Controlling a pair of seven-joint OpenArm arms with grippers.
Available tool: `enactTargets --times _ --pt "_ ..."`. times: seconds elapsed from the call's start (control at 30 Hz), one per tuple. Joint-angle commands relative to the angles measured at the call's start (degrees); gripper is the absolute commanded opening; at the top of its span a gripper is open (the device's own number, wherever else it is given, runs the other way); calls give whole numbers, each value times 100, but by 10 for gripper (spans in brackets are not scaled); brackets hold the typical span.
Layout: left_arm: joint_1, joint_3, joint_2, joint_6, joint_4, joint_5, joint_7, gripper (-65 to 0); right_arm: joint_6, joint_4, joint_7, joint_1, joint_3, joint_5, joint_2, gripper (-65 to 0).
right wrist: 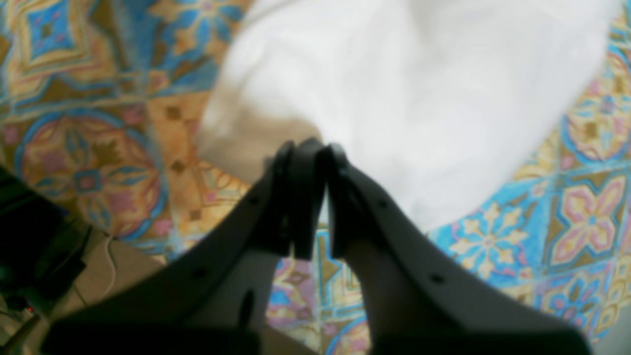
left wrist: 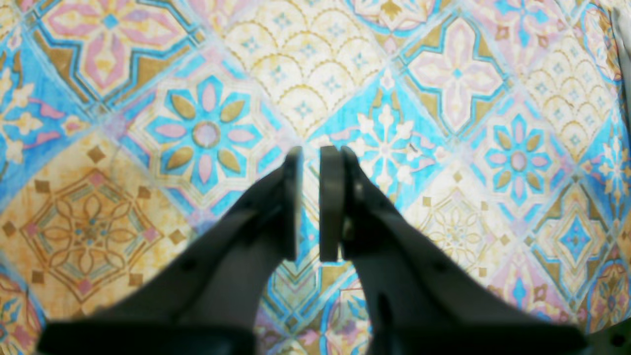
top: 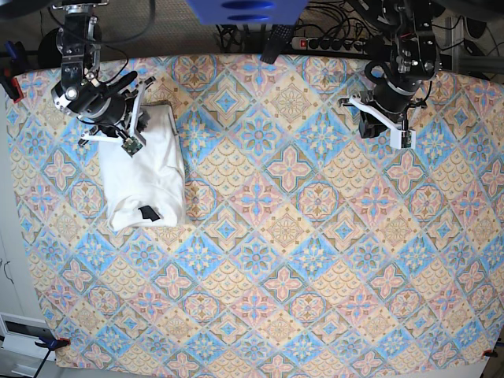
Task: Fold the T-shirt properly
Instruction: 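Tap the bundle's collar edge flat with the right gripper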
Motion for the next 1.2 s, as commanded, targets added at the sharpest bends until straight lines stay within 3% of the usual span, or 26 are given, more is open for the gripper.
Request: enactTargets --times 0.0,0.33,0.8,1.07,1.17 --pt "35 -28 -39 -12 117 -40 -128 -602 -45 69 112 172 28 21 73 -608" --pt "17 -28 -39 -12 117 -40 -128 -602 -45 -881 156 550 -658 3 73 -608" --pt "17 -28 -39 -12 117 -49 -128 -602 -45 -1250 174 559 -1142 3 73 -608" --pt "43 -80 -83 -12 249 -49 -137 -602 -45 192 112 304 -1062 30 99 -608" --pt "289 -168 -136 -12 636 -49 -137 -602 -45 614 112 -127 -544 30 108 -608"
